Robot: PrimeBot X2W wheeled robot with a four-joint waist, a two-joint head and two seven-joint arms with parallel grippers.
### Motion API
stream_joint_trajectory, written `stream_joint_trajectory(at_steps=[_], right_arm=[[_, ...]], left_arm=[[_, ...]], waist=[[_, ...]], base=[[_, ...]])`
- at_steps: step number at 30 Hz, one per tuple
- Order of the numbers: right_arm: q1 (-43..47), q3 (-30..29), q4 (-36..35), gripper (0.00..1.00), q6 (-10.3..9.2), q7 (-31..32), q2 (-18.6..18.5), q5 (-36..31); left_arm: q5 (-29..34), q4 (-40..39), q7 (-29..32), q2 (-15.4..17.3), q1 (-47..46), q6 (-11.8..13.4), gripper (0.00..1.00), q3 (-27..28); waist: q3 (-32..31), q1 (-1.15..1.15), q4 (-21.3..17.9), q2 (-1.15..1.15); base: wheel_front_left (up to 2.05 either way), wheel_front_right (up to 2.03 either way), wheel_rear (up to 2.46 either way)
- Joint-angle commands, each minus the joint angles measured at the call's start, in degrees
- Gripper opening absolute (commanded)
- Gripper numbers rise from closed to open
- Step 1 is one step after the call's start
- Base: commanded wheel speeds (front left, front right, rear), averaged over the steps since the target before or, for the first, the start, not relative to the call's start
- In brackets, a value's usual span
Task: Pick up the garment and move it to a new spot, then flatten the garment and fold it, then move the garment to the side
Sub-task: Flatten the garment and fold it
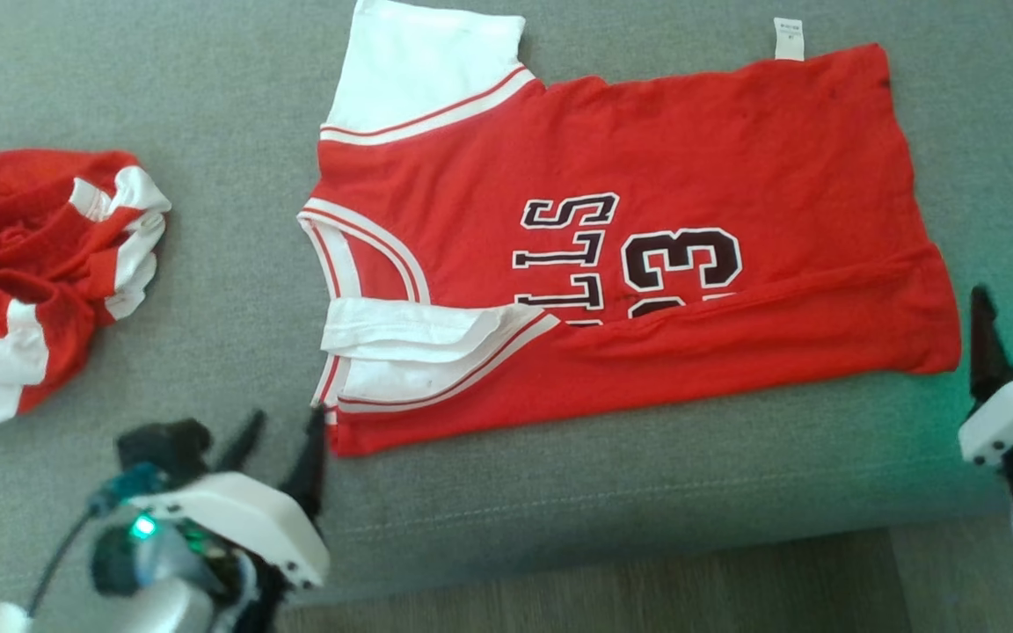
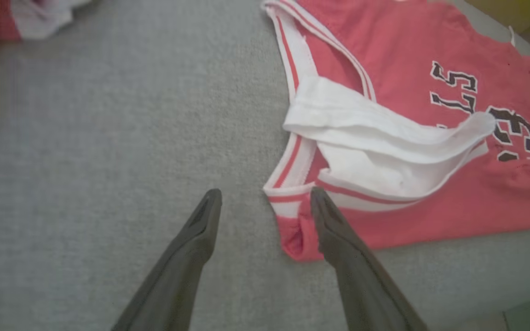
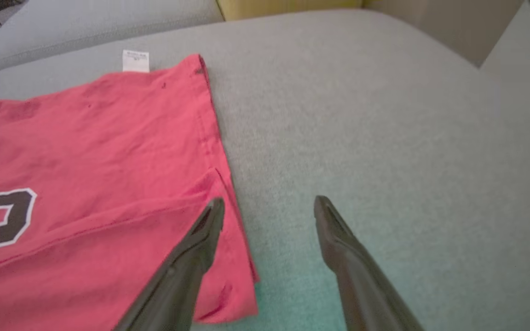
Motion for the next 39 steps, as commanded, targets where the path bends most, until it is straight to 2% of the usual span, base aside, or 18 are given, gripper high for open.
stream_joint_trajectory(at_steps=[1,5,8,11,14,19,22,30,39], right_arm=[[-0.59,0.65,-3.08,1.00,-0.02,-1.23,0.02,-0.92],[-1.01,3.06,-8.40,1.00,-0.02,-4.47,1.86,-1.66],[-1.07,6.69,-11.21,1.00,-0.02,-6.30,2.48,-1.52],[-1.80,10.51,-13.49,1.00,-0.02,-8.50,2.53,-3.70],[-3.28,13.99,-14.78,1.00,-0.02,-9.29,2.95,-3.22],[-5.21,17.27,-15.14,1.00,-0.02,-10.38,3.24,-2.46],[-6.08,18.89,-14.71,1.00,-0.02,-11.15,3.38,-1.66],[-7.27,21.05,-12.95,1.00,-0.02,-13.24,3.63,0.08],[-7.83,22.00,-11.15,1.00,-0.02,-14.83,3.81,1.42]], left_arm=[[1.34,-2.68,-0.55,2.26,-2.28,0.77,1.00,3.25],[4.03,-7.51,0.32,5.21,-7.70,1.67,1.00,4.93],[5.84,-8.89,2.99,7.23,-15.99,-0.13,1.00,5.06],[7.48,-6.87,7.30,8.63,-26.97,-3.42,1.00,4.08],[7.64,-2.15,12.75,8.44,-38.46,-7.49,1.00,2.57],[7.18,9.72,22.39,7.37,-54.16,-14.73,1.00,-0.90],[7.17,17.05,26.07,7.08,-60.77,-17.18,1.00,-1.69],[7.70,31.13,30.78,6.00,-70.96,-20.04,1.00,-2.95],[10.08,38.97,32.83,6.99,-75.76,-21.77,1.00,-5.44]], waist=[[0.41,0.00,-0.09,0.00],[1.97,0.00,-0.31,0.00],[3.89,0.00,-0.45,0.00],[6.71,0.00,-0.96,0.00],[10.08,0.00,-1.90,0.00],[14.16,0.00,-3.72,0.00],[15.90,0.00,-5.52,0.00],[19.04,0.00,-9.81,0.00],[19.89,0.00,-12.91,0.00]], base=[[0.00,0.00,0.00],[0.00,0.00,0.00],[0.00,0.00,0.00],[0.00,0.00,0.00],[0.00,0.00,0.00],[0.00,0.00,0.00],[0.00,0.00,0.00],[0.00,0.00,0.00],[0.00,0.00,0.00]])
